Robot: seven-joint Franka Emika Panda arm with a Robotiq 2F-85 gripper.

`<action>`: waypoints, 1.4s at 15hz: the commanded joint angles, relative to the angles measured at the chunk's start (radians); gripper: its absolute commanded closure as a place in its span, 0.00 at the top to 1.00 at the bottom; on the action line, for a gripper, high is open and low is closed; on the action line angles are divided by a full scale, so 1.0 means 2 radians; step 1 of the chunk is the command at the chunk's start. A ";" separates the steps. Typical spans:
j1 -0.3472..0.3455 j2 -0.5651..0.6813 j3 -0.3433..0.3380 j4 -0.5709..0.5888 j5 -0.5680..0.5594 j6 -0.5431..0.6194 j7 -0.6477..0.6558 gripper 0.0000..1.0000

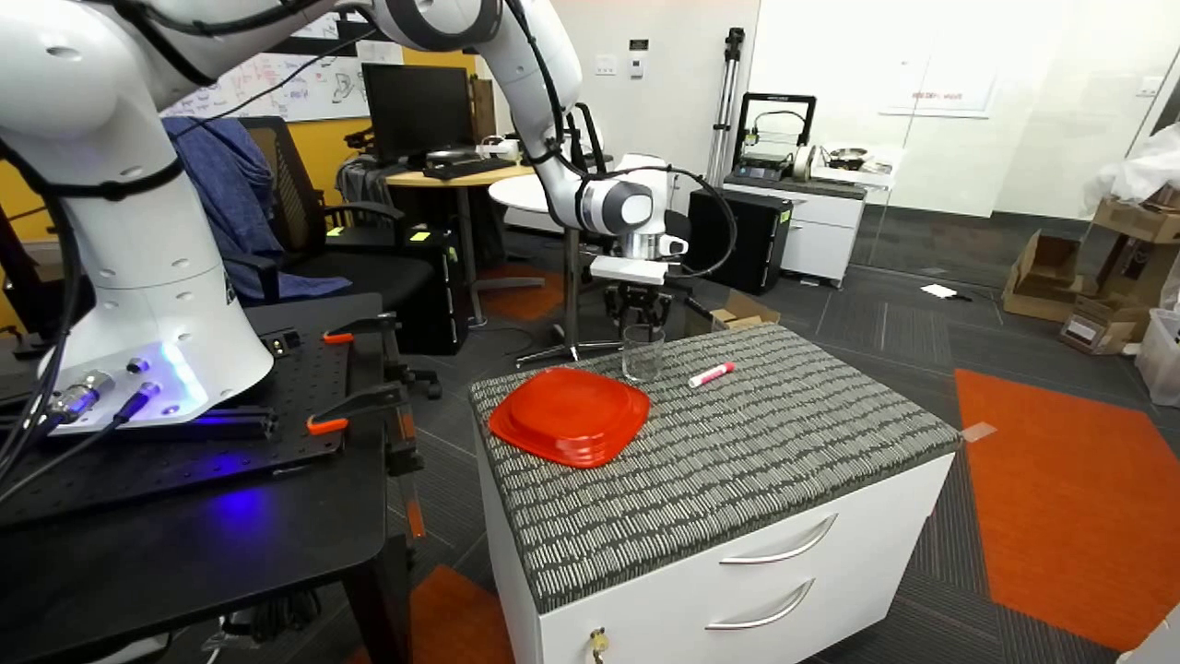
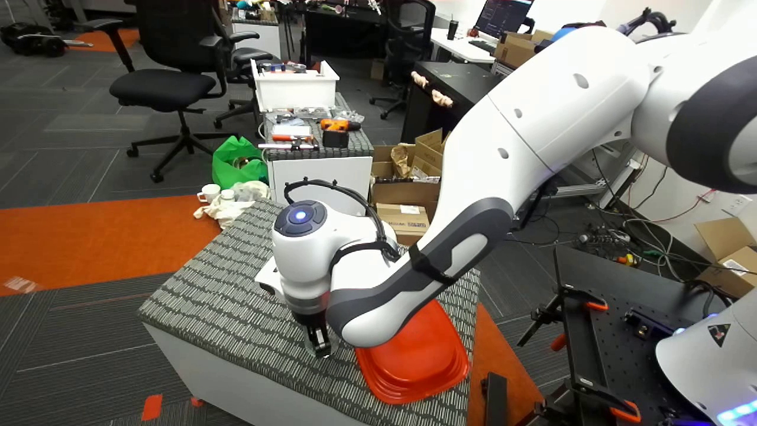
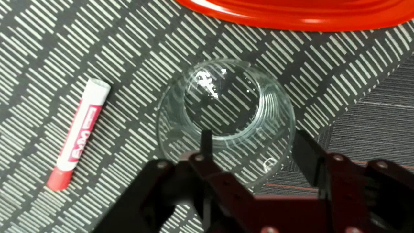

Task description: Move the glass cup slightly backwards.

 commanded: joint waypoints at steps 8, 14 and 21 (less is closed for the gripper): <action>0.015 -0.086 -0.017 -0.068 0.009 -0.036 0.126 1.00; 0.020 -0.159 -0.034 -0.138 0.012 0.003 0.216 1.00; 0.034 -0.223 -0.070 -0.209 0.004 0.053 0.301 1.00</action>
